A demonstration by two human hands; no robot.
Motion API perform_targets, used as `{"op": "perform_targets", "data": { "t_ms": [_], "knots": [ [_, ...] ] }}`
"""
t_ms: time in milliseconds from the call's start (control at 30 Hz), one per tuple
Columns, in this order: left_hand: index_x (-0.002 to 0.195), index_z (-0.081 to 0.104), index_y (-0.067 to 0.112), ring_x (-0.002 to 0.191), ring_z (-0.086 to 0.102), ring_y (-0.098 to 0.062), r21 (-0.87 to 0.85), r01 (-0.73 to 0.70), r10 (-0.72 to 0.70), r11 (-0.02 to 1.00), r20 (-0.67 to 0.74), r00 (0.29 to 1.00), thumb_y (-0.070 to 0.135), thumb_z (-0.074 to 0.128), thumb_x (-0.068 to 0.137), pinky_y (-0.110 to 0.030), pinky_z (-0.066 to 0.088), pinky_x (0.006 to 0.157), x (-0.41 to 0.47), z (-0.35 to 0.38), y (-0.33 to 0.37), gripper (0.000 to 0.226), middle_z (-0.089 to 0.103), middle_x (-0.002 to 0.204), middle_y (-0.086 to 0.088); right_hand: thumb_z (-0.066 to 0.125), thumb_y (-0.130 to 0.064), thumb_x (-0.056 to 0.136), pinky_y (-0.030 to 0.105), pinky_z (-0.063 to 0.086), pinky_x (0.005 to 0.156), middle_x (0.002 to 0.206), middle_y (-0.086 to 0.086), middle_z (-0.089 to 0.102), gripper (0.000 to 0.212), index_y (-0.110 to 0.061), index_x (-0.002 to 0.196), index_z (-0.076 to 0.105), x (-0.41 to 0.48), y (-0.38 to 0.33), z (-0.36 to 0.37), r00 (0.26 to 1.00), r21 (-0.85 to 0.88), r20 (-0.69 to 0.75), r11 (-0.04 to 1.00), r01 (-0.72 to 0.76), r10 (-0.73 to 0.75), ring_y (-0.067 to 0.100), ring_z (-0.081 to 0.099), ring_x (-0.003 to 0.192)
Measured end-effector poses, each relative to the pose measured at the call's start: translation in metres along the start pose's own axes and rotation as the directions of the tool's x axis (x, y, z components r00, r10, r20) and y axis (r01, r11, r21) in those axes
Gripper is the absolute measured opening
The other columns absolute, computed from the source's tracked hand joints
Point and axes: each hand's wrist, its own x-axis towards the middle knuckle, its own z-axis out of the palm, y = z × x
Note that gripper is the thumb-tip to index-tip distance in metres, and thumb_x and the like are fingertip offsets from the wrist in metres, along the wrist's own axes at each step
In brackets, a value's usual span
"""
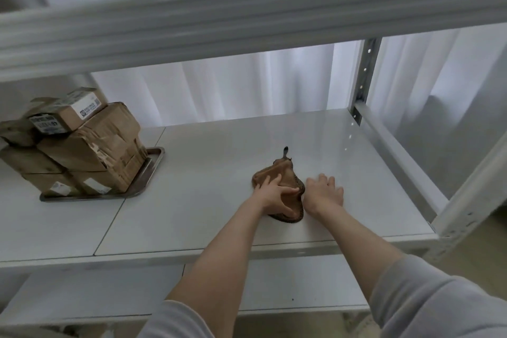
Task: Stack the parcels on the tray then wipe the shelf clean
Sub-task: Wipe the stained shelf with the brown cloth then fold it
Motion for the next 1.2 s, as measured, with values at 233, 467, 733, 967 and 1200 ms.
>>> {"op": "perform_targets", "data": {
  "t_ms": [233, 467, 733, 967, 1200],
  "knots": [
    [0.151, 0.011, 0.035, 0.147, -0.009, -0.034, -0.082, 0.252, -0.258, 0.964, -0.076, 0.963, 0.052, 0.077, 0.068, -0.044, 0.009, 0.119, -0.017, -0.011, -0.036, 0.107, -0.015, 0.158, -0.016, 0.037, -0.017, 0.095, 0.049, 0.024, 0.113, 0.155, 0.012, 0.02, 0.05, -0.015, 0.145, 0.032, -0.005, 0.001, -0.007, 1.0, 0.045, -0.003, 0.999, 0.03, -0.03, 0.034, 0.018, 0.143],
    [0.151, 0.004, 0.036, 0.145, -0.014, -0.038, -0.029, 0.276, -0.277, 0.961, -0.025, 0.961, 0.059, 0.07, 0.072, -0.052, 0.0, 0.117, 0.004, -0.008, 0.006, 0.106, -0.017, 0.157, -0.016, 0.044, -0.034, 0.096, 0.041, 0.031, 0.105, 0.154, 0.01, 0.021, 0.053, -0.013, 0.144, 0.036, -0.006, 0.066, -0.014, 0.982, 0.054, -0.051, 0.982, -0.179, 0.182, 0.033, 0.026, 0.138],
    [0.149, 0.015, 0.042, 0.146, -0.011, -0.036, 0.104, -0.039, 0.034, 0.994, 0.047, 0.998, 0.052, 0.071, 0.075, -0.052, -0.002, 0.116, 0.045, 0.014, 0.111, 0.092, -0.01, 0.16, -0.009, 0.043, -0.017, 0.093, 0.037, 0.033, 0.103, 0.143, 0.01, 0.032, 0.039, -0.016, 0.13, 0.052, -0.013, 0.119, -0.026, 0.97, 0.025, -0.086, 0.974, -0.227, 0.228, 0.031, 0.031, 0.132],
    [0.144, 0.034, 0.04, 0.148, -0.007, -0.028, 0.053, -0.261, 0.255, 0.964, 0.102, 0.962, 0.034, 0.072, 0.08, -0.048, 0.003, 0.12, 0.057, 0.024, 0.134, 0.074, 0.0, 0.161, -0.005, 0.038, -0.013, 0.095, 0.037, 0.036, 0.102, 0.14, 0.009, 0.037, 0.039, -0.01, 0.131, 0.05, -0.015, 0.134, -0.037, 0.945, 0.142, -0.158, 0.954, -0.264, 0.285, 0.028, 0.035, 0.13],
    [0.15, 0.016, 0.033, 0.146, -0.012, -0.035, 0.049, 0.014, -0.012, 0.999, -0.029, 1.0, 0.058, 0.072, 0.07, -0.049, 0.004, 0.118, 0.072, 0.011, 0.126, 0.101, -0.013, 0.158, -0.017, 0.039, -0.005, 0.092, 0.037, 0.04, 0.098, 0.142, 0.01, 0.039, 0.044, -0.004, 0.136, 0.044, -0.015, 0.137, -0.039, 0.953, 0.226, -0.154, 0.948, -0.222, 0.26, 0.028, 0.038, 0.13]
  ]
}}
